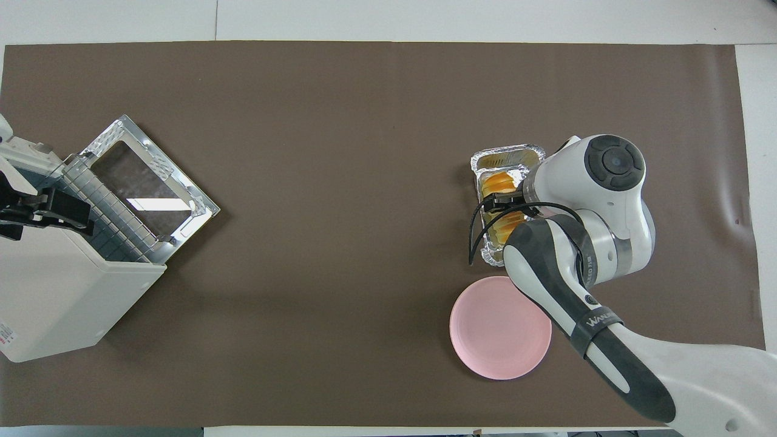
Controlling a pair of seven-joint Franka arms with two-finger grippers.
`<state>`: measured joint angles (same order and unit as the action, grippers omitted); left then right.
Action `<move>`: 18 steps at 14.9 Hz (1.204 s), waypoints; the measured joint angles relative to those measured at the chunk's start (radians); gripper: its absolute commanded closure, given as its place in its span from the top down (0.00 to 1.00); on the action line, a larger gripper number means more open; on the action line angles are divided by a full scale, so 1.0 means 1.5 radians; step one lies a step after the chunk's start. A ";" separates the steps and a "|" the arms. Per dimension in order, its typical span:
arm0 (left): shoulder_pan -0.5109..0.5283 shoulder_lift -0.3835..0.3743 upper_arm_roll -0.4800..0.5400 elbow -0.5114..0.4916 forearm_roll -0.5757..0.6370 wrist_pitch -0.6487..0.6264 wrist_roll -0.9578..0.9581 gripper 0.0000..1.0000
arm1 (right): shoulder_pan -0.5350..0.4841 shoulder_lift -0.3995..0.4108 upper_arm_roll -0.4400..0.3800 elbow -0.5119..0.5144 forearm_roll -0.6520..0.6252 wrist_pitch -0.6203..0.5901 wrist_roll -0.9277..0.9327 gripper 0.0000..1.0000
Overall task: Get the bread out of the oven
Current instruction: 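Reach the right gripper into the tray and grasp the bread rolls, then lift the bread out of the tray toward the pink plate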
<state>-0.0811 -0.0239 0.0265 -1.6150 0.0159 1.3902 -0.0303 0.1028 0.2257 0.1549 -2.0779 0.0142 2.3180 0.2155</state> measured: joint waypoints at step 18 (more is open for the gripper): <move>0.000 0.000 0.000 0.000 0.000 0.000 0.000 1.00 | 0.008 -0.108 0.001 0.083 0.024 -0.290 0.034 0.00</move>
<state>-0.0811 -0.0239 0.0265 -1.6150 0.0159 1.3902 -0.0303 0.1151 0.0641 0.1559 -1.9529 0.0495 1.8831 0.2660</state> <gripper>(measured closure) 0.000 0.921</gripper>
